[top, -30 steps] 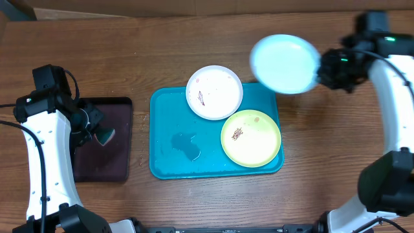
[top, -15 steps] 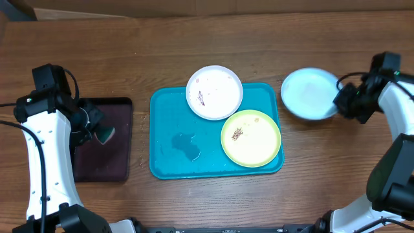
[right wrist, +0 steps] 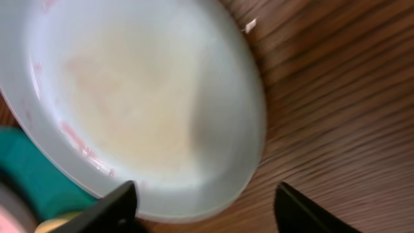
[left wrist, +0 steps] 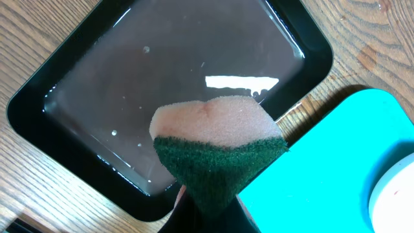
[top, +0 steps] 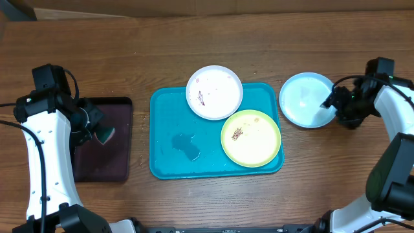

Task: Clean dirty plates on tray and stack at the side
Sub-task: 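Lower the light blue plate onto the table right of the teal tray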

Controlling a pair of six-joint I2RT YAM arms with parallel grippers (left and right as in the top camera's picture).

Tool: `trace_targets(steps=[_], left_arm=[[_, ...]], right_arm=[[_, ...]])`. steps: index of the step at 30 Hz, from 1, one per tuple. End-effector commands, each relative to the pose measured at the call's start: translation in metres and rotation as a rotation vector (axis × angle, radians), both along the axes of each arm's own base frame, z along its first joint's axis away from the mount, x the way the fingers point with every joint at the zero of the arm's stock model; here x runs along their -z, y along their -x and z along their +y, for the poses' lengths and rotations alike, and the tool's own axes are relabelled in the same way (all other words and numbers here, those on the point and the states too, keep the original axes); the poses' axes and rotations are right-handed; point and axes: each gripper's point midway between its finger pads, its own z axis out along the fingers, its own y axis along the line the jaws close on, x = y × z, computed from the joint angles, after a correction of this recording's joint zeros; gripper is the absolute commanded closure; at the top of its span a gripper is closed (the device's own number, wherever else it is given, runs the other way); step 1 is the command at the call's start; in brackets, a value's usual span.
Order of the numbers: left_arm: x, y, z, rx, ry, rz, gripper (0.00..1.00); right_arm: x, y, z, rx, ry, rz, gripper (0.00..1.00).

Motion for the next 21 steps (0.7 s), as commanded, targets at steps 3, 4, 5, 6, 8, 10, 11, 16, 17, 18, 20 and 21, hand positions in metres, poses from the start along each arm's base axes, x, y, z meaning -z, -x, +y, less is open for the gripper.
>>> trace_targets(steps=[3,4,5,6,8,10,11,16,17,18,20,21], left_arm=[[0.000,-0.001,0.002,0.036,-0.003,-0.001,0.96],[0.000,-0.001,0.002,0.035,-0.003,-0.001,0.96],[0.000,-0.001,0.002,0.035,-0.005,0.000,0.96],[0.000,-0.001,0.003,0.034,-0.008,0.001,0.96],[0.001,-0.001,0.005,0.031,-0.018,0.002,0.96],[0.004,-0.004,0.007,0.029,-0.028,-0.004,0.96],[0.007,-0.006,0.008,0.028,-0.032,-0.006,0.96],[0.040,-0.011,0.012,0.020,-0.025,0.018,0.96],[0.049,-0.012,0.013,0.019,-0.025,0.032,0.95],[0.056,-0.012,0.014,0.018,-0.023,0.049,0.95],[0.071,-0.013,0.014,0.018,-0.007,0.086,0.95],[0.079,-0.015,0.014,0.019,0.004,0.099,0.95]], right_arm=[[-0.069,-0.023,0.050,-0.134,-0.166,-0.226,0.36],[-0.082,-0.025,0.054,-0.149,-0.159,-0.261,0.35],[-0.100,-0.026,0.060,-0.171,-0.146,-0.310,0.34],[-0.114,-0.025,0.066,-0.197,-0.137,-0.349,0.32],[-0.140,-0.017,0.086,-0.273,-0.122,-0.422,0.29],[-0.157,-0.005,0.108,-0.337,-0.124,-0.454,0.28],[-0.163,0.003,0.122,-0.379,-0.132,-0.462,0.28],[-0.169,0.034,0.195,-0.573,-0.185,-0.444,0.28],[-0.167,0.037,0.204,-0.585,-0.181,-0.433,0.27],[-0.166,0.040,0.212,-0.590,-0.169,-0.424,0.27],[-0.163,0.045,0.227,-0.599,-0.133,-0.416,0.27],[-0.162,0.048,0.234,-0.607,-0.119,-0.416,0.27]])
